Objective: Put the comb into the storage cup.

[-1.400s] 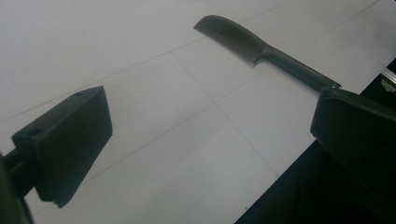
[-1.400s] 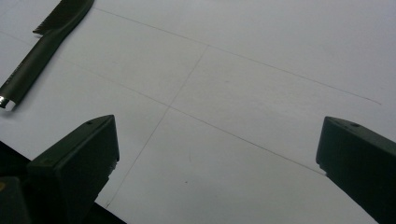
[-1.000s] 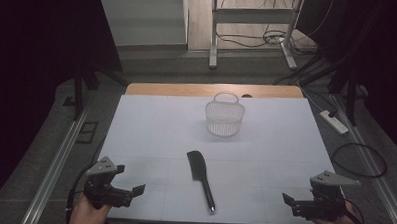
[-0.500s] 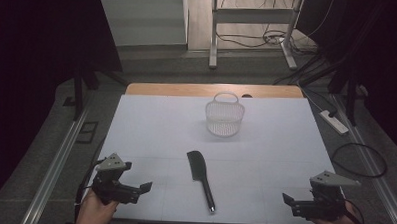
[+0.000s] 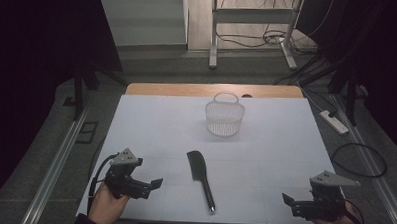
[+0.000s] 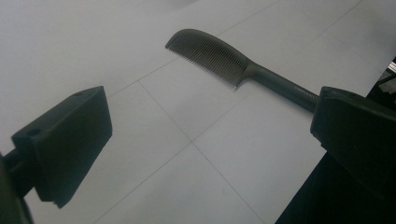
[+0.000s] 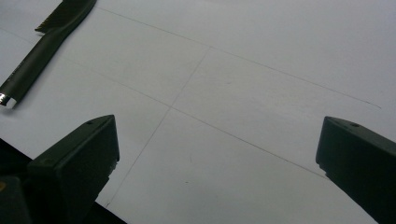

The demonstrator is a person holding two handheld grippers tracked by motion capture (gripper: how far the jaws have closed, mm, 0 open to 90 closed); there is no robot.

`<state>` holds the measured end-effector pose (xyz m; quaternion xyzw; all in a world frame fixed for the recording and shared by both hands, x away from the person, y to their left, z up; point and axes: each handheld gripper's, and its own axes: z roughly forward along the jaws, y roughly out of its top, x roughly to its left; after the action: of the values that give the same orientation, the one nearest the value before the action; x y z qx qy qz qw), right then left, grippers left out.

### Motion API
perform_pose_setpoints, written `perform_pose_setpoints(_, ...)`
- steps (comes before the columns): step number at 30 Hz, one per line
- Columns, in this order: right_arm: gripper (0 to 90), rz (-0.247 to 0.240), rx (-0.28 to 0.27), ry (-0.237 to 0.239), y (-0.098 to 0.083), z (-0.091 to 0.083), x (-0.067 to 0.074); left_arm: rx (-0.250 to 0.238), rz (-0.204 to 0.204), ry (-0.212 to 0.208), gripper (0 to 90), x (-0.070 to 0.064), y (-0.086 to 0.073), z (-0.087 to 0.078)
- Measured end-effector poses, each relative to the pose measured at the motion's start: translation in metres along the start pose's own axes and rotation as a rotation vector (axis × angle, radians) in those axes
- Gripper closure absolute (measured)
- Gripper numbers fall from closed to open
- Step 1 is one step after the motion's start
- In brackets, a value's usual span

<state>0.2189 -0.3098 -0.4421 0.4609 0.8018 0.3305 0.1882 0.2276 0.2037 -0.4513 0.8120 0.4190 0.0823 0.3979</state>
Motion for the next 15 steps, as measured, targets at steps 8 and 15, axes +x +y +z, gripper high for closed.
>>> perform_pose_setpoints(8, 0.0, -0.001, 0.001, 0.0, 0.0, 0.0, 0.0, 0.018, 0.015, -0.008, 0.0, -0.003, 0.005, 0.008)
perform_pose_setpoints(15, 0.0, -0.002, 0.004, 0.0, 0.0, 0.0, 0.0, 0.019, 0.024, -0.021, 0.0, -0.007, 0.012, 0.016)
